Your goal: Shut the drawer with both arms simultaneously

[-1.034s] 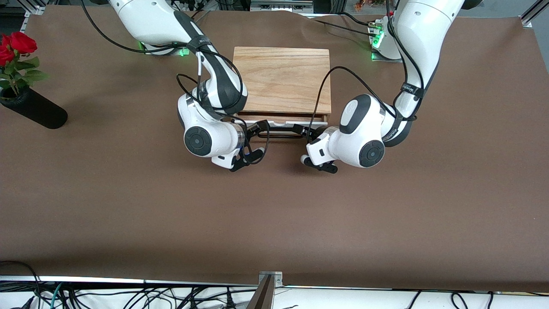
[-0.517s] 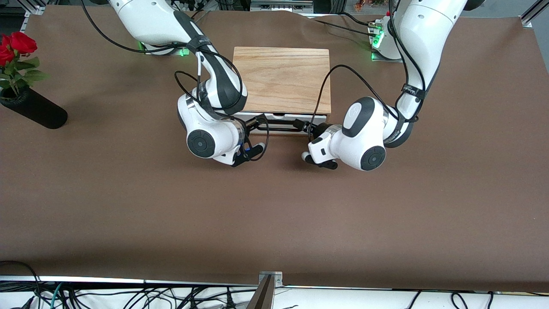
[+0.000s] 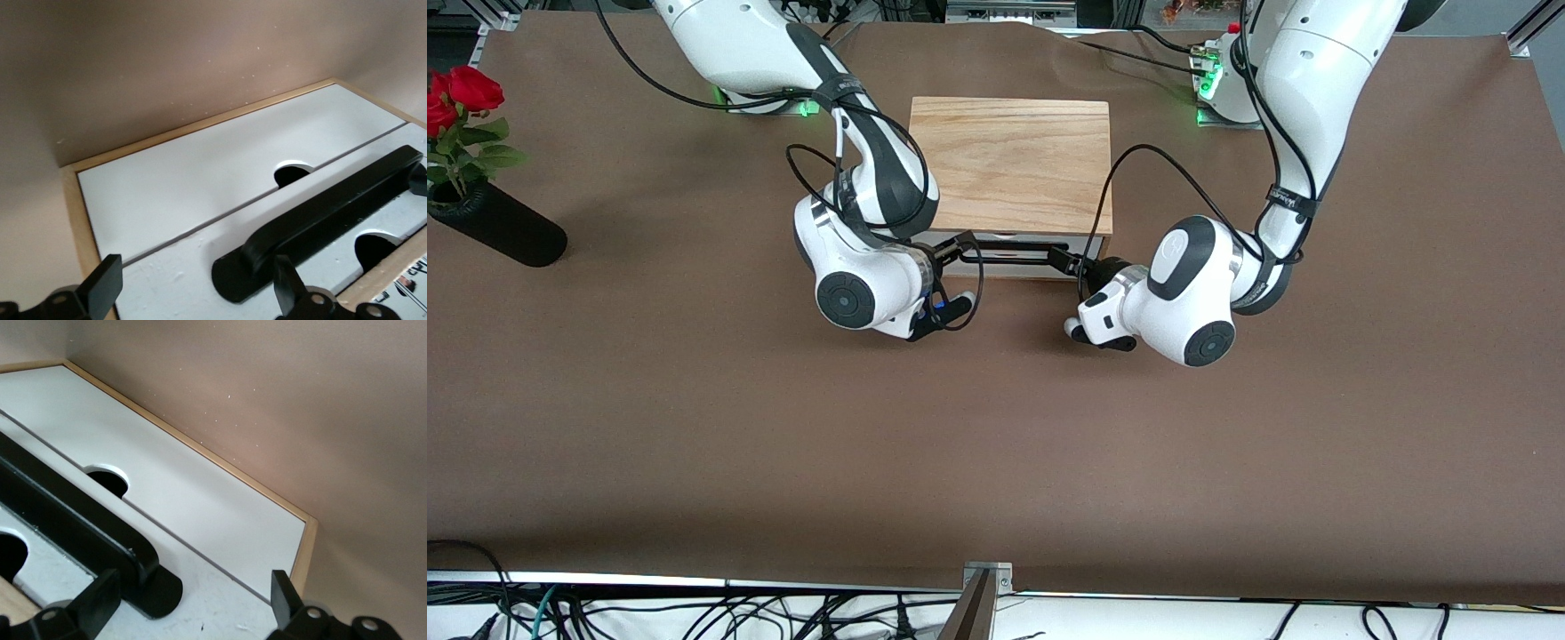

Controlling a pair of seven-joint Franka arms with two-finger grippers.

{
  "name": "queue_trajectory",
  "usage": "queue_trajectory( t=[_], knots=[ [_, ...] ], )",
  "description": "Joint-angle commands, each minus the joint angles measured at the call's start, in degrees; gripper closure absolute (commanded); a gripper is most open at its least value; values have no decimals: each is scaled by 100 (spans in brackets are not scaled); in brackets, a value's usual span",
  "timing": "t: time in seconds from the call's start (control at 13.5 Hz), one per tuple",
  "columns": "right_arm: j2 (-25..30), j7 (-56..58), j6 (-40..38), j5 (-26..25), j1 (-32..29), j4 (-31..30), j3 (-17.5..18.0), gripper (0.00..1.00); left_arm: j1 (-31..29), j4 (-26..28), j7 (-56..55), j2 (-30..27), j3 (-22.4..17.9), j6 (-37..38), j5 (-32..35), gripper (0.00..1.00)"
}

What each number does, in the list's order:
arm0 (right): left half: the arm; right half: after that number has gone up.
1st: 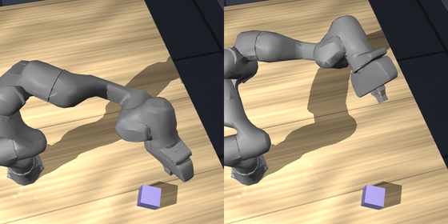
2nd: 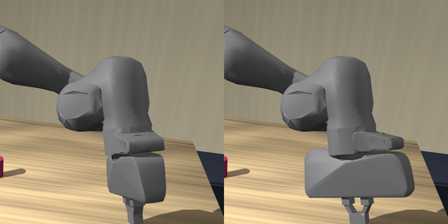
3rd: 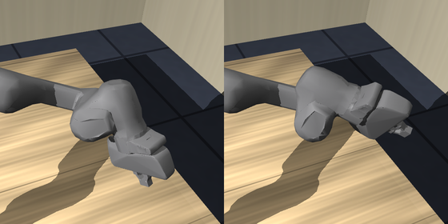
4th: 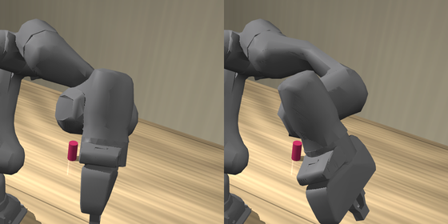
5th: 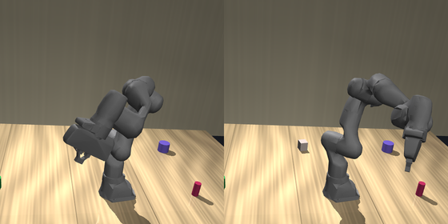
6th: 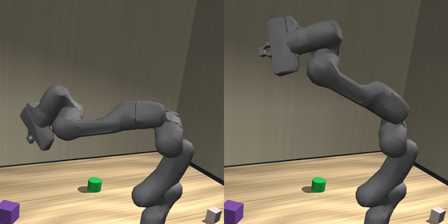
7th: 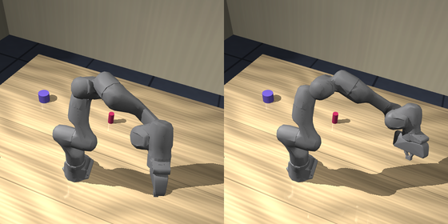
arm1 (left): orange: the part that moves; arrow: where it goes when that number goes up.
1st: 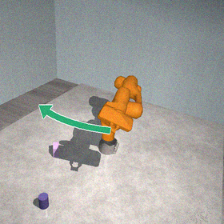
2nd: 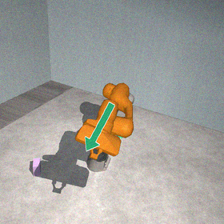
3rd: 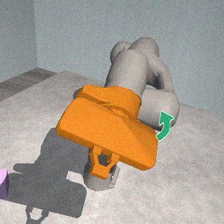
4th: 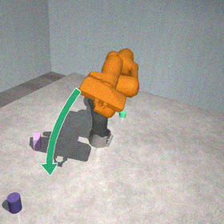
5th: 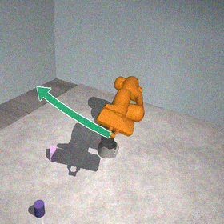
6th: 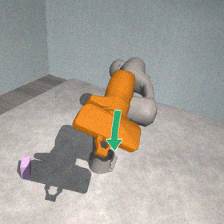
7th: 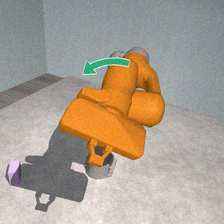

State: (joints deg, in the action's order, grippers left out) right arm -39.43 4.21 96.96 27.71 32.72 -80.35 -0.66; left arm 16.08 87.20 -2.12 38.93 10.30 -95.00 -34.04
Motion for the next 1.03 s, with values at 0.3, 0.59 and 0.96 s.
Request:
queue_trajectory(
  t=[0.3,0.59,0.96],
  knots=[
    [6,80,-354,59,-29,395,-22,0,-402,-116,1,-95,25,368,-630,0],
    [75,80,-354,33,-301,950,-75,0,-693,-537,19,-429,-37,447,-525,0],
    [93,377,-476,-107,-881,1812,-785,0,-1614,-1160,62,-755,-46,456,1018,0]
  ],
)
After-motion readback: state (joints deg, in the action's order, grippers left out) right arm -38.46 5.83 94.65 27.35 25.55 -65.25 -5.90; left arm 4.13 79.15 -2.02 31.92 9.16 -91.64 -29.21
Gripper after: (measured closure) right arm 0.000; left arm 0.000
